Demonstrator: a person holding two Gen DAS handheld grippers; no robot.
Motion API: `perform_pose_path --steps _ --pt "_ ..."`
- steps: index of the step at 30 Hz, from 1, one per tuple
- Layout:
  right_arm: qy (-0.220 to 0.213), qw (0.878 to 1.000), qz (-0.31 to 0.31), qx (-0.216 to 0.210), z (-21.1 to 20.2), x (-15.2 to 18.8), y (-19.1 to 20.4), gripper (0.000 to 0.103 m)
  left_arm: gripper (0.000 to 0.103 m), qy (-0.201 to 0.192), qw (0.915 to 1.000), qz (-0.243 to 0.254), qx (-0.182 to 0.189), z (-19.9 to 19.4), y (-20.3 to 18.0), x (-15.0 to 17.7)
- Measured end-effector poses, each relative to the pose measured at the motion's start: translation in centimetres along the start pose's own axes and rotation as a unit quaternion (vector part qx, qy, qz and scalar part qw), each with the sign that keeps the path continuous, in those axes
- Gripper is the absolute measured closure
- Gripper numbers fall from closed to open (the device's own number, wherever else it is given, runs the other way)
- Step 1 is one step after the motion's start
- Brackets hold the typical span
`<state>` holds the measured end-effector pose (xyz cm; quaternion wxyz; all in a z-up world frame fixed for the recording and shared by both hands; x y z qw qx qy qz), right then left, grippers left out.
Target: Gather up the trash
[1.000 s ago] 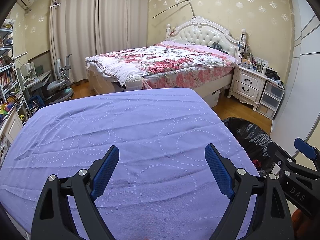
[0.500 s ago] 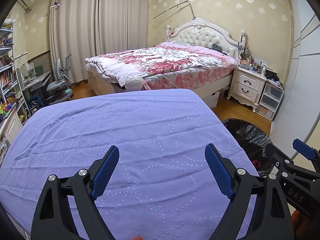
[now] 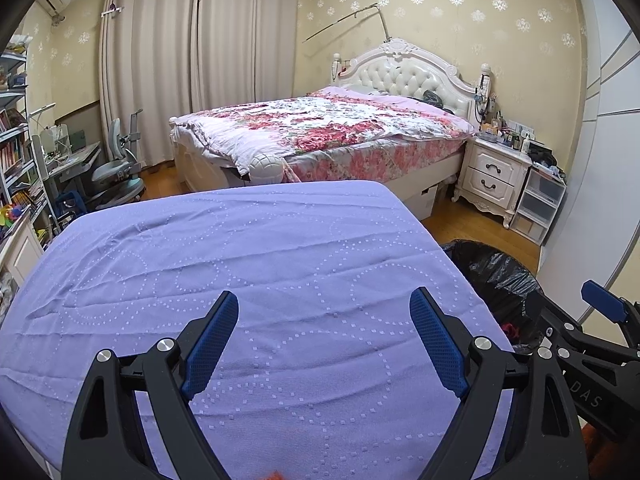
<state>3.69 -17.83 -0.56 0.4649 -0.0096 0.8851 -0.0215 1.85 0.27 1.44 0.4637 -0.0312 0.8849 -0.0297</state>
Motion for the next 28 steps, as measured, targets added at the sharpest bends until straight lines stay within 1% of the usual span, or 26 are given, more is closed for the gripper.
perform_pose_path --steps 6,11,15,19,23,28 --pt "0.0 1.0 0.0 0.0 0.0 0.0 0.0 0.017 0.018 0.007 1.0 -0.002 0.006 0.2 0.1 0.0" --pt "0.001 1.0 -0.001 0.0 0.0 0.0 0.1 0.017 0.018 0.004 1.0 -0.002 0.004 0.2 0.2 0.0" --pt "0.002 1.0 -0.001 0.0 0.1 0.2 0.2 0.017 0.018 -0.005 0.9998 0.001 -0.018 0.2 0.2 0.2" --pt "0.002 1.0 -0.003 -0.002 0.1 0.4 0.6 0.017 0.018 -0.012 0.9996 0.004 -0.025 0.2 0.4 0.1" --pt "0.003 1.0 -0.005 -0.005 0.0 0.6 0.7 0.017 0.018 0.003 0.9996 -0.006 -0.027 0.8 1.3 0.2" --pt "0.009 1.0 -0.012 -0.013 0.4 0.5 1.4 0.017 0.018 0.035 0.9984 -0.022 -0.038 2.2 3.2 0.6"
Point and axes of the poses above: each gripper's, at about its wrist camera, not at the fingertips, and z roughly the way its jaws point, y to its left, x to its underside, the point moved 2 cm from there along z, roughly the way its jaws point, and after that the axes turned 4 degrees about -z, right-handed, at the moved point
